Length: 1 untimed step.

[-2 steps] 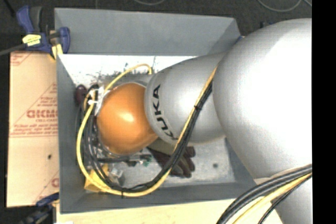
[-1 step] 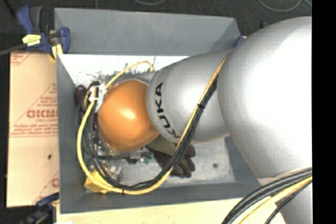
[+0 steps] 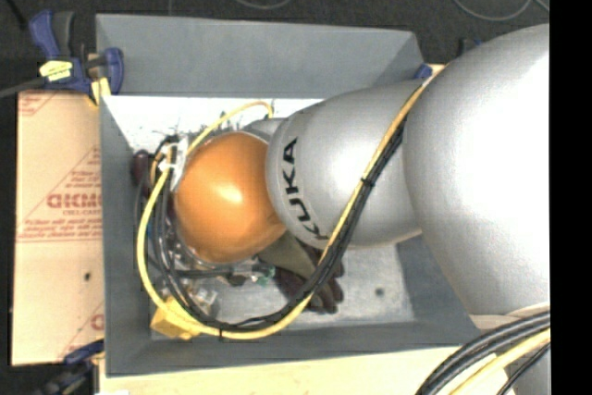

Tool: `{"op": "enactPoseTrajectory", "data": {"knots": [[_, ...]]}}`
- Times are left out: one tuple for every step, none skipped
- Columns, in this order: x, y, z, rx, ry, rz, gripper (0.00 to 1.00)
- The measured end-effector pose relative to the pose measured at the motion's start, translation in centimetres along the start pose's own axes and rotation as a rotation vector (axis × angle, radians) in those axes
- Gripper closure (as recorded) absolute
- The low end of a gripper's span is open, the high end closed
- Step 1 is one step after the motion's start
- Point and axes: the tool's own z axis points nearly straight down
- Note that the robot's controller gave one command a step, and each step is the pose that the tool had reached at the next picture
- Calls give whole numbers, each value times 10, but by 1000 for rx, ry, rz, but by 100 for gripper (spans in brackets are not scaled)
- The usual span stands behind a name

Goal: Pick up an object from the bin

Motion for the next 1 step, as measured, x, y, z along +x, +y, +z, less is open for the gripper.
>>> {"op": "enactPoseTrajectory", "data": {"knots": [[-2,-1,-12,5,-8,1,100]]}}
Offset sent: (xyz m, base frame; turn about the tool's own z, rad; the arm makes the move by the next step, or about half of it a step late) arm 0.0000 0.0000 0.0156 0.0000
